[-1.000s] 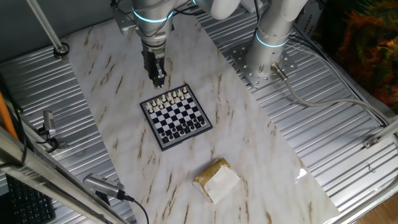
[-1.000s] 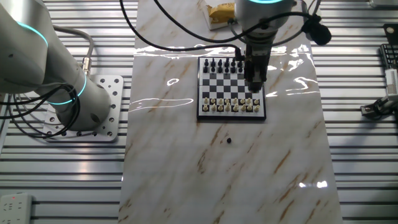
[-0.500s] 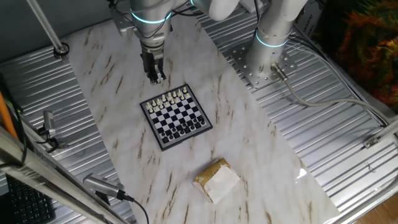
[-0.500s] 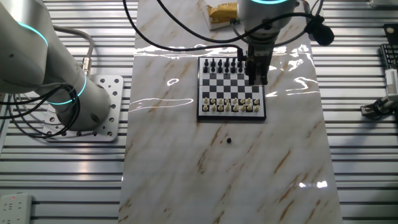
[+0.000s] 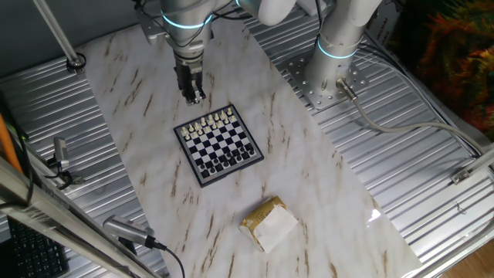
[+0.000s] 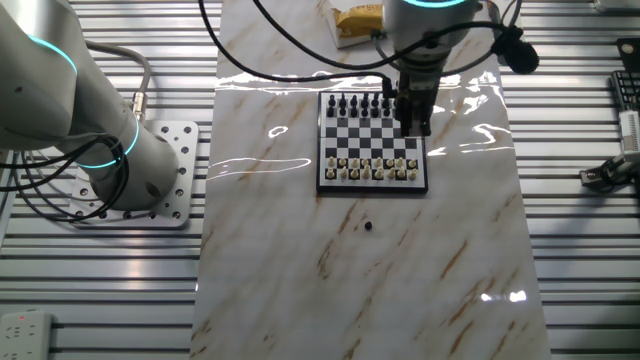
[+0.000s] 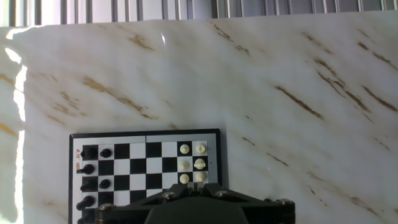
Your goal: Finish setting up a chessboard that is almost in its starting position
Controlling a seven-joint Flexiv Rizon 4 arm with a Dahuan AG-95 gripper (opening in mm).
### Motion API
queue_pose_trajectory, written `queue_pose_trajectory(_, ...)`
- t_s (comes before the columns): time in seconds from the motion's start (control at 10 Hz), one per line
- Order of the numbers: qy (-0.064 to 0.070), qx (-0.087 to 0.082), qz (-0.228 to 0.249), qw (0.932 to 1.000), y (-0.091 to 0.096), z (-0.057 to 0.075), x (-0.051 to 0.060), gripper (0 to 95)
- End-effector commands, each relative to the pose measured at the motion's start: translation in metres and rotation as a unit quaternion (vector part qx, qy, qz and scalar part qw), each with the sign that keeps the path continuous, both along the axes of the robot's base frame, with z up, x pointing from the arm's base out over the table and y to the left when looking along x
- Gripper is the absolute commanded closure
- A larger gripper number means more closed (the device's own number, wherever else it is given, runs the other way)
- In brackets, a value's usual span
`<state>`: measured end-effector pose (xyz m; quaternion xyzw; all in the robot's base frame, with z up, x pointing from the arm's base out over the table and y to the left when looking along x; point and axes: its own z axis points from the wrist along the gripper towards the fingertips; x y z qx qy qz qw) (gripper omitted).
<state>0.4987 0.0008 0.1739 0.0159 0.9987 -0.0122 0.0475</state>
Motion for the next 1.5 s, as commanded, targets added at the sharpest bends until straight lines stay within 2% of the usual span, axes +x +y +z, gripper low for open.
queue_pose_trajectory(0.1,0.001,-0.001,-0.002,1.0000,0.000,-0.001,0.000,95.0)
queue_pose_trajectory(0.3,0.004,-0.001,-0.004,1.0000,0.000,-0.001,0.000,95.0)
queue_pose_trajectory(0.4,0.006,-0.002,-0.006,1.0000,0.000,-0.002,-0.003,95.0)
queue_pose_trajectory(0.5,0.005,-0.002,-0.005,1.0000,-0.004,-0.007,-0.010,95.0)
queue_pose_trajectory(0.6,0.003,-0.001,0.007,1.0000,-0.024,-0.014,-0.021,95.0)
queue_pose_trajectory(0.7,0.002,0.002,0.013,0.9999,-0.037,-0.017,-0.025,95.0)
queue_pose_trajectory(0.8,0.002,0.006,0.028,0.9996,-0.068,-0.020,-0.034,95.0)
queue_pose_trajectory(0.9,0.002,0.003,0.035,0.9994,-0.086,-0.022,-0.046,95.0)
queue_pose_trajectory(1.0,0.000,0.004,0.034,0.9994,-0.087,-0.028,-0.057,95.0)
queue_pose_trajectory(1.1,-0.003,0.002,0.035,0.9994,-0.089,-0.038,-0.062,95.0)
queue_pose_trajectory(1.2,-0.005,0.002,0.038,0.9992,-0.091,-0.050,-0.062,95.0)
queue_pose_trajectory(1.3,-0.008,0.003,0.043,0.9990,-0.095,-0.071,-0.060,95.0)
queue_pose_trajectory(1.4,-0.008,0.002,0.045,0.9990,-0.097,-0.081,-0.060,95.0)
queue_pose_trajectory(1.5,-0.008,0.002,0.045,0.9990,-0.097,-0.083,-0.060,95.0)
